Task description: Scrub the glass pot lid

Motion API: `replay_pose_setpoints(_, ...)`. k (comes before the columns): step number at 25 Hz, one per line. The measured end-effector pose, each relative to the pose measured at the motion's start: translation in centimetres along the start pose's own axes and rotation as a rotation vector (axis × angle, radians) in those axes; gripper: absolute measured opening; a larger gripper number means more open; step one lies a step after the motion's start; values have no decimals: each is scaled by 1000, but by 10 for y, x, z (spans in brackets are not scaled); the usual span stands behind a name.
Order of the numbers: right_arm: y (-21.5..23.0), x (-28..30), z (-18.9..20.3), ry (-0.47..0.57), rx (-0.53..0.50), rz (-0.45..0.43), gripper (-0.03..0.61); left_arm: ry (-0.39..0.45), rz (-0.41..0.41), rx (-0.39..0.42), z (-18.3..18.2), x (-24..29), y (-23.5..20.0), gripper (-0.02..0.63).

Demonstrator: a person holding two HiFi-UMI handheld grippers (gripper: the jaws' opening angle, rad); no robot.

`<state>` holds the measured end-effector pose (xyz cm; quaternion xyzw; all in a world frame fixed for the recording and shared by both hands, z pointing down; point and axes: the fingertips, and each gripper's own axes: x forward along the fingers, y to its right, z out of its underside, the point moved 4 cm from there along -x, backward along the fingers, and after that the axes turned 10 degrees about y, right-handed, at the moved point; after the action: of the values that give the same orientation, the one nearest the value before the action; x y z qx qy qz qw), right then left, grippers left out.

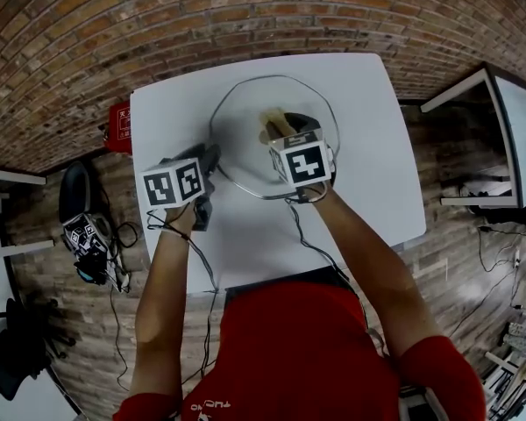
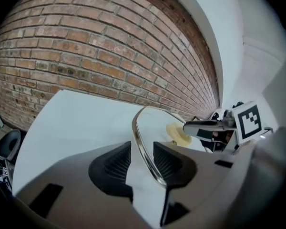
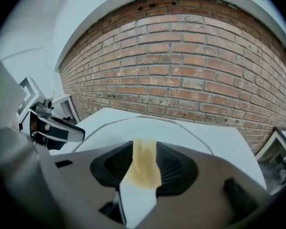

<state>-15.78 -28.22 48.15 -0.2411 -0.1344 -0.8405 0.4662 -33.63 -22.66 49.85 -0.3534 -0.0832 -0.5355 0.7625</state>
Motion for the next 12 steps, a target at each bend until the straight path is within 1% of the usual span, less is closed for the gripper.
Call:
replay_pose_setpoints(2,1,-11,-9,75,0,-7,149,84,-25,16,-11,-13,-2,137)
replay_pose_setpoints(5,1,-32,-29,227,-18,-24,147,272,-50,87,-38,-37,3,135)
replay_pose_setpoints(7,1,-47,-43,322,-31,-33,147,394,-32,147,-57,-53,15,135)
replay_pose_setpoints(9,-1,-59,-56,394,-40,-39,147,493,-7,206,-74,-67,31,127)
replay_pose_setpoints(12,-4,-72,-73,467,-59,-58,143,593,17,307,-93,-80,57,91)
